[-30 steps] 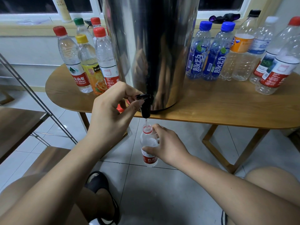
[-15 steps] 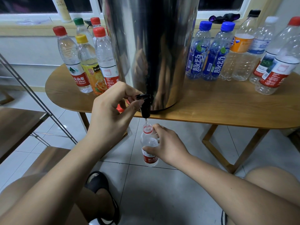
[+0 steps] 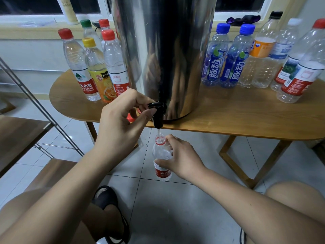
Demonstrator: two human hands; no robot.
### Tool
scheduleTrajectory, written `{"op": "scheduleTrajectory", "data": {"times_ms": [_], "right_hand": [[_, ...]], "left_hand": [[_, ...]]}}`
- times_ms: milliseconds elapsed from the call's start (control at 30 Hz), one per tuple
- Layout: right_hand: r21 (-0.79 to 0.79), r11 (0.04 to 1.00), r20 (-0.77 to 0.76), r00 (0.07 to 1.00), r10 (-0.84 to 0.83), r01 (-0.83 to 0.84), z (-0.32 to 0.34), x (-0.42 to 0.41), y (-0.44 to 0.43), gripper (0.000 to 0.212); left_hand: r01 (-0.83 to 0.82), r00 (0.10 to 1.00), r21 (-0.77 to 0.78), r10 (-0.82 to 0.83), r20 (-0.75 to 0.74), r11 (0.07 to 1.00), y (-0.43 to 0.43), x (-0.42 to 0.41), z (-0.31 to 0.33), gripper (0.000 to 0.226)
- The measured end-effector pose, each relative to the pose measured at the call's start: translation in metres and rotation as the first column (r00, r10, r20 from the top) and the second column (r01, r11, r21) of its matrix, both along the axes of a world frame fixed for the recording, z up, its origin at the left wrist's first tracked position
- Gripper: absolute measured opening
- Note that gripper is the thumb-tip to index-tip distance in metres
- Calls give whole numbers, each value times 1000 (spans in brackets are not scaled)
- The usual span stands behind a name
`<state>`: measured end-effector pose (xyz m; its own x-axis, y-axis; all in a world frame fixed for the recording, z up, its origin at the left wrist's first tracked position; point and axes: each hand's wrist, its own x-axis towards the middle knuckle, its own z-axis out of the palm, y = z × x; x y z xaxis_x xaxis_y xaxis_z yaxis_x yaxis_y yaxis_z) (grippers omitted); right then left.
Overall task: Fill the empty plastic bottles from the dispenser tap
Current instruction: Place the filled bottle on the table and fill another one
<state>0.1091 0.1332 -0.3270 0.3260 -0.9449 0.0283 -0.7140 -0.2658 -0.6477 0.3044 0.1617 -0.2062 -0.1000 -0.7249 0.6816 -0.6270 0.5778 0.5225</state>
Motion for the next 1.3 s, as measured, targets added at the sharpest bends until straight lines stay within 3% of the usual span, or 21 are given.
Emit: {"op": "scheduleTrajectory", "data": {"times_ms": [400, 833, 1300], "right_hand": [[4, 1000, 5, 1000, 6, -6, 2, 0, 0, 65], [-10, 1000, 8, 1000, -1, 1, 1, 1, 1, 62], [-8, 1000, -8, 1000, 3, -3, 2, 2, 1, 60]], "left_hand": [[16, 1000, 2, -16, -9, 1000, -1, 0, 0, 10], [49, 998, -19, -49, -23, 999, -2, 1, 0, 34], [88, 996, 21, -87, -19, 996, -3, 4, 2, 41]]}}
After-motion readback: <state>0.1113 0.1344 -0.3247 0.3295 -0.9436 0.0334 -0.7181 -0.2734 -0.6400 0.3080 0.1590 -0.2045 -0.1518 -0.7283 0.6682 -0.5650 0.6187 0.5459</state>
